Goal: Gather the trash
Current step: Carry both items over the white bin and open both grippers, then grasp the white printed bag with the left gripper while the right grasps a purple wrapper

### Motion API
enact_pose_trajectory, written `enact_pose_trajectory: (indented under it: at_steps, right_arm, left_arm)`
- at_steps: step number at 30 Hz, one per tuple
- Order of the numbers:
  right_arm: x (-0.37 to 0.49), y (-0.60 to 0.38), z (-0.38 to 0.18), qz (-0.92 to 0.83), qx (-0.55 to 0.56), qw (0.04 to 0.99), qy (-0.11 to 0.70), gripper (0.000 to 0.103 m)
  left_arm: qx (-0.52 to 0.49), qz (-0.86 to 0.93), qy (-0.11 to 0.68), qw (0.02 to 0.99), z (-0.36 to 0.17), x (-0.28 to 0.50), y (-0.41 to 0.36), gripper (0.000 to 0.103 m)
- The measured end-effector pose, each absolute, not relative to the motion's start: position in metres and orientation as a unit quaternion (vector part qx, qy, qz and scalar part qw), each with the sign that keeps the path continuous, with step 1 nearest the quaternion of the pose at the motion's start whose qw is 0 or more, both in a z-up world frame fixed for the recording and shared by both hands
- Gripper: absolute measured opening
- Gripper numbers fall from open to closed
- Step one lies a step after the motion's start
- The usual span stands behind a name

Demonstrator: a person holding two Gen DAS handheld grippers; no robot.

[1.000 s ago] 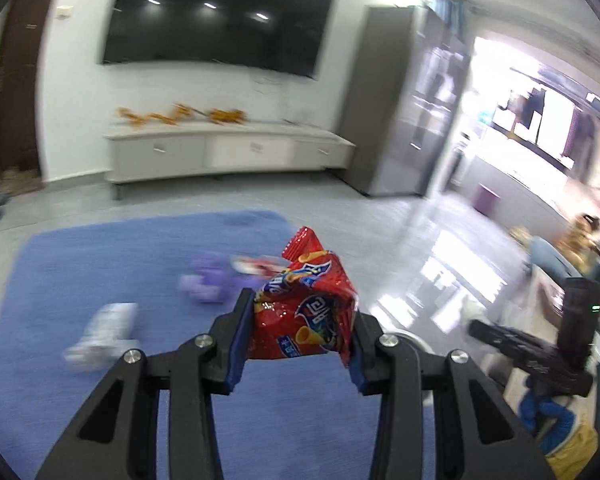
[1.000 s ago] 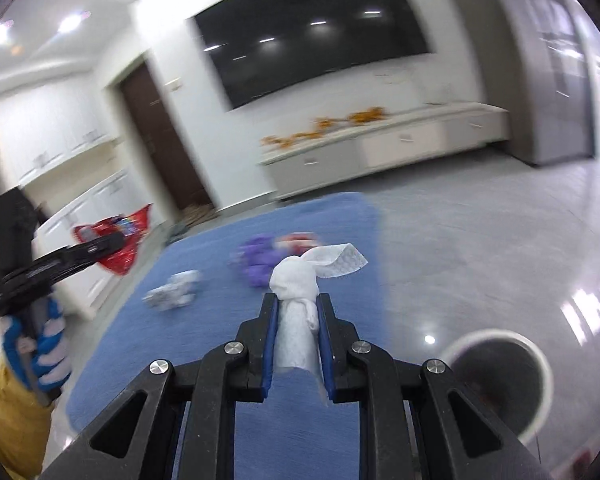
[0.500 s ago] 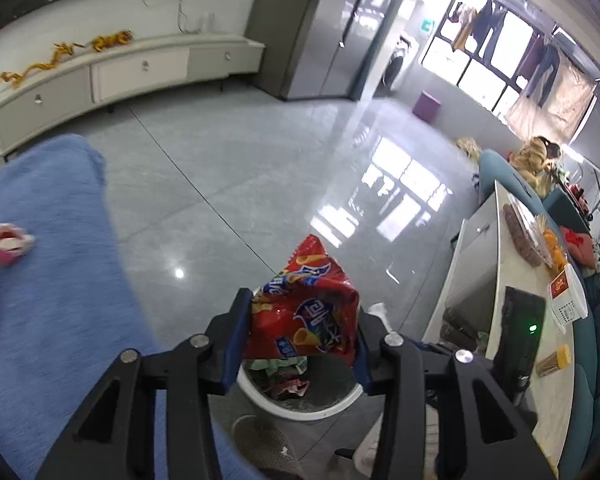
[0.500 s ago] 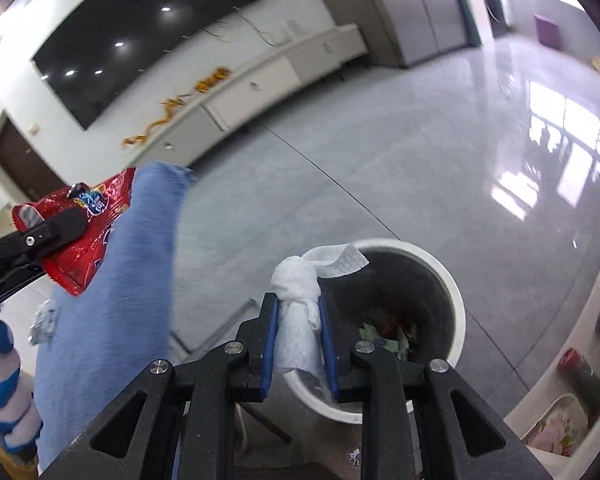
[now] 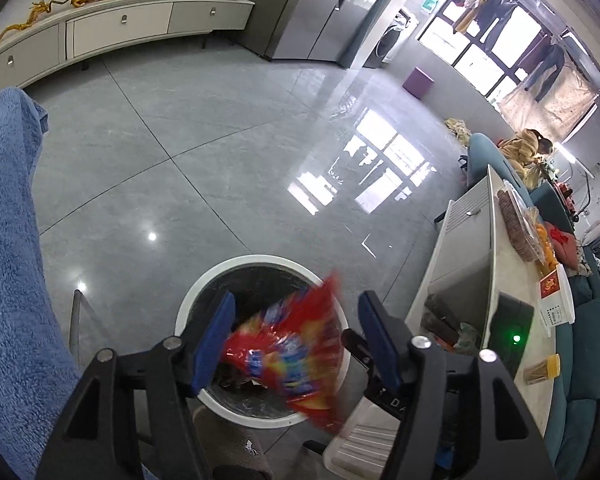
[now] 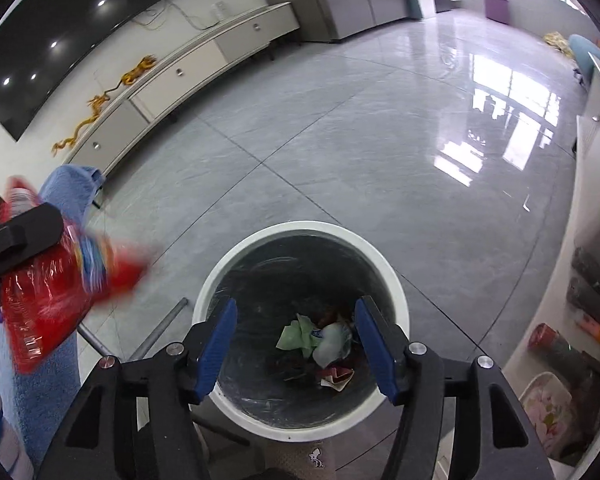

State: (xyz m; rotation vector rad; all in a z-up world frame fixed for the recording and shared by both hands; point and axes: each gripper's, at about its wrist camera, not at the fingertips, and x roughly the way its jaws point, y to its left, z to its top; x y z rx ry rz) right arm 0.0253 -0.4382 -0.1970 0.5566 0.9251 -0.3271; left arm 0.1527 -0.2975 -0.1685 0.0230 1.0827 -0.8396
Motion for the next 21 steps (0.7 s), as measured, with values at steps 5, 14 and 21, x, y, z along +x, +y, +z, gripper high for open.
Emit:
enact_pose_trajectory:
  at_steps: [5,14,21]
  right_arm:
    - [0.014,-0.439,-0.185,-0.177,0.259,0.849,0.424,0.060]
    - [-0.007,-0.418,-0.130,-0.186,0.228,0.880,0.372,0.060]
    - [-0.024,-0.383,-0.068,-0.178,0.181,0.916,0.309,0.060]
  left_arm:
    - [0.000,-0.391,0.496,0.776,-0.161,0.148,-0.289,0.066]
    - [-0.012,-0.370,0.423,0.827,-0.110,0.121,-0.243,0.066]
    - [-0.010,-0.330,0.348,0.877,-0.062,0.096,-0.181,0.066]
